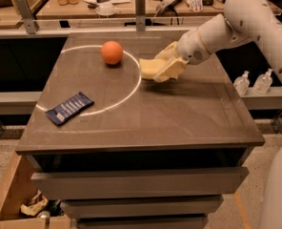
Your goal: Pick sponge
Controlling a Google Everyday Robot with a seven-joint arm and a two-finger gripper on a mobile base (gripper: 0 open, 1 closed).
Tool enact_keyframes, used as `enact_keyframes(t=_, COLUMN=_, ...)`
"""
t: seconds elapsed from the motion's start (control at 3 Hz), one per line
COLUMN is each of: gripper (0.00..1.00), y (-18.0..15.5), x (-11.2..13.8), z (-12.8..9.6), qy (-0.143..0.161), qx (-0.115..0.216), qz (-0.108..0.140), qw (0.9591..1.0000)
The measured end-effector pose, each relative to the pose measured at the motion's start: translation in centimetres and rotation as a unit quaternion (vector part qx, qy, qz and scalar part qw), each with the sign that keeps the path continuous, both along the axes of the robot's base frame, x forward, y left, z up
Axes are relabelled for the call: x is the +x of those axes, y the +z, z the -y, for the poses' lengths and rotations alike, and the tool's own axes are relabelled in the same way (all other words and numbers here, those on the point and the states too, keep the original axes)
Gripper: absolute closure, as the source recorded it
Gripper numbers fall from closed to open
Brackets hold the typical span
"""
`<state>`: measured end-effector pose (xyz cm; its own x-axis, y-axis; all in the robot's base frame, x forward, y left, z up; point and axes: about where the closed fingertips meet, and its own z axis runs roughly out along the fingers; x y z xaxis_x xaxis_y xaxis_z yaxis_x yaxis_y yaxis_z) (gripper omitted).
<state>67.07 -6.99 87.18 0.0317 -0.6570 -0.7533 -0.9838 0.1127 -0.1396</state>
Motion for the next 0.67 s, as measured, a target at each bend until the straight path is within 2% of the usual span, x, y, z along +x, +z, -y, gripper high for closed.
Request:
enact_keyframes(t=0.33, gripper=0.96, y=4.44, x=-0.94, z=0.63, qy=0.005, qx=0.043, qz=0.036, qw=0.9984)
enact_keyframes(t=0.67, gripper=1.00, y=4.37, x=-0.95, z=0.44, qy=0.006, qx=0.046, qz=0.035, qw=0.9983)
